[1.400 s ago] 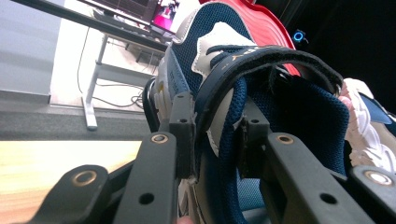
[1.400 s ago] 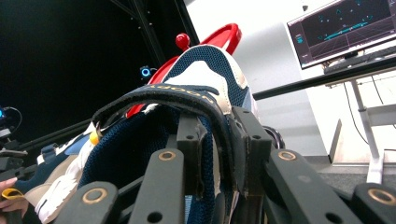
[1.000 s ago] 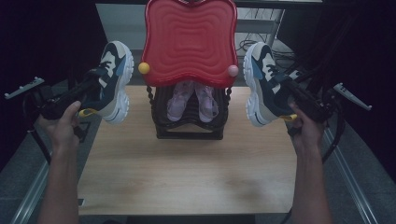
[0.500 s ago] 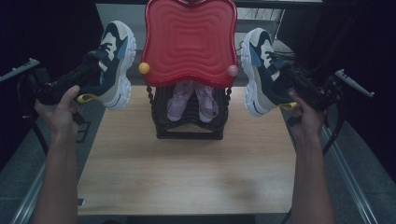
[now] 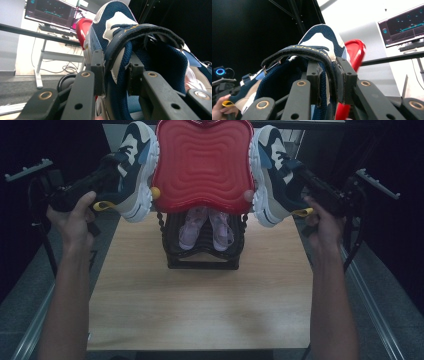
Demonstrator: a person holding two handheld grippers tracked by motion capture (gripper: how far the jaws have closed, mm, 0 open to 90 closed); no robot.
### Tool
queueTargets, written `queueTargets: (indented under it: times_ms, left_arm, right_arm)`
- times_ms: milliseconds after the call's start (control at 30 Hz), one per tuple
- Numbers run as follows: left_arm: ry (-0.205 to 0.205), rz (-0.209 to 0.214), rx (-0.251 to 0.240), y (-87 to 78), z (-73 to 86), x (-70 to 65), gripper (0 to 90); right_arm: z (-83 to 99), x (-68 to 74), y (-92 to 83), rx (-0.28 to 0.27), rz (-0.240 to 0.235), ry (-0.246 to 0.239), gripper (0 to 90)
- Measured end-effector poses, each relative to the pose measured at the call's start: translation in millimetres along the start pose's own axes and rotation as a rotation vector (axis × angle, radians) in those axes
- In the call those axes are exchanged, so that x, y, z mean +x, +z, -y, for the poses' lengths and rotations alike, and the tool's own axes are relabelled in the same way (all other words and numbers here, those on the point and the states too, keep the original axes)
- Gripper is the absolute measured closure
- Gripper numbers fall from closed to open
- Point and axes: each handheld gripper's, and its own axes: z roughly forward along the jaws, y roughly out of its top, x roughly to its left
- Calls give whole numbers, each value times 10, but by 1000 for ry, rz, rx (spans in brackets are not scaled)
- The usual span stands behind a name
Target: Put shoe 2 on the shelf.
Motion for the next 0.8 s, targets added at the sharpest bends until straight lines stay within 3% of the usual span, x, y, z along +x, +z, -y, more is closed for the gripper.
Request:
queueTargets:
  times_ms: [267,800]
  left_arm:
    - [20,5,6,187,-99,-134,728]
    - [34,3,14,473,-210,-253,729]
  right_arm:
    - [-123,150,243,15,-17,-5,740]
    - [-148,270,658,58,-17,-8,740]
